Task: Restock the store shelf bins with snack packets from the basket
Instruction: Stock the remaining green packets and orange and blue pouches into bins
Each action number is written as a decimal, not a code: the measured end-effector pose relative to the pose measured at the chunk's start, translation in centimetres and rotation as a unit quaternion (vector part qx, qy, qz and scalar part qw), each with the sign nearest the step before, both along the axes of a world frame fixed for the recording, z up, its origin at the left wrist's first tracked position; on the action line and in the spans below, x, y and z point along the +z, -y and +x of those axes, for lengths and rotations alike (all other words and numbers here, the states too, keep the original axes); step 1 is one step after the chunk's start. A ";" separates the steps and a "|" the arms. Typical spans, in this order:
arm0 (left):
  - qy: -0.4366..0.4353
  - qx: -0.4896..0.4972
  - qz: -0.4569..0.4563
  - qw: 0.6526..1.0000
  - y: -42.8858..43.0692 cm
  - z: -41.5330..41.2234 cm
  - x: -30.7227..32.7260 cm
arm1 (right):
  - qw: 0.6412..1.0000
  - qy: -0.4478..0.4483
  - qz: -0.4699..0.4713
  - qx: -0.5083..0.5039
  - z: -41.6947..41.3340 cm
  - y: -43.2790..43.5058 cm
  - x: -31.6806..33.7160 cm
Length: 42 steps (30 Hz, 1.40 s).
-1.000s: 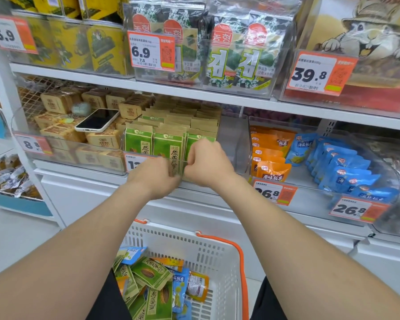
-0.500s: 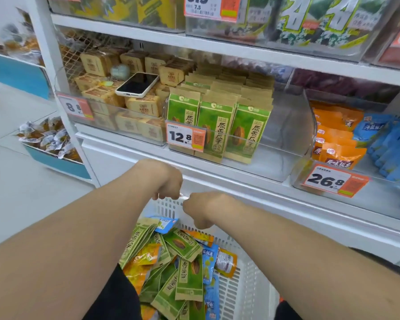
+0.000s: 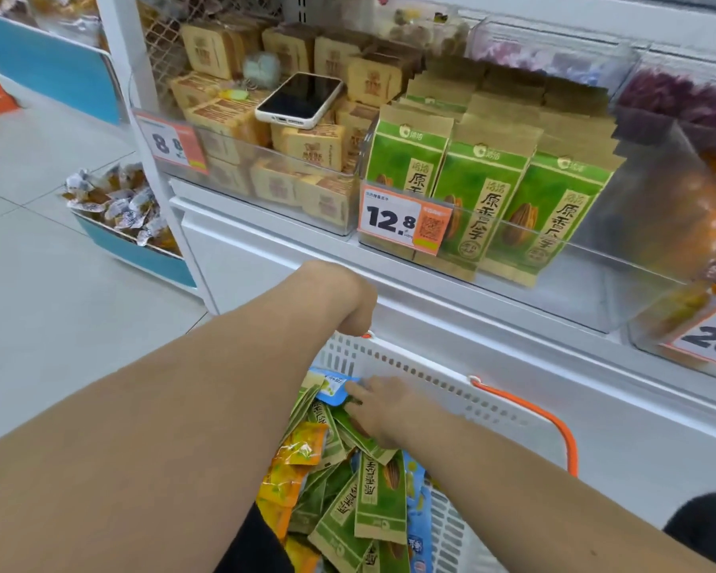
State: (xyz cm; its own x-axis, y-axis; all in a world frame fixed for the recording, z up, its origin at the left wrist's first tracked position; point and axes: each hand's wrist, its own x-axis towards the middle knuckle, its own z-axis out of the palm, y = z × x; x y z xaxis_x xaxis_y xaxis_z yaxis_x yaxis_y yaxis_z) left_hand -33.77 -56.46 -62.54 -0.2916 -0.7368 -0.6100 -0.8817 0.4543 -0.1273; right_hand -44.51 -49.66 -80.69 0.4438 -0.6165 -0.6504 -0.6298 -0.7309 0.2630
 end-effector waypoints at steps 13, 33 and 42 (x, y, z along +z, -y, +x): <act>0.013 0.028 0.005 1.000 -0.8 1.1 1.8 | 0.960 0.259 -0.097 -0.037 -1.4 1.8 9.0; -0.555 0.121 0.106 0.816 -8.4 -10.8 9.8 | 0.791 0.490 -0.222 -0.291 -16.4 -6.2 31.6; -0.745 0.101 0.007 0.660 -11.6 -20.8 11.7 | 0.701 0.468 -0.396 -0.364 -24.7 -10.5 34.5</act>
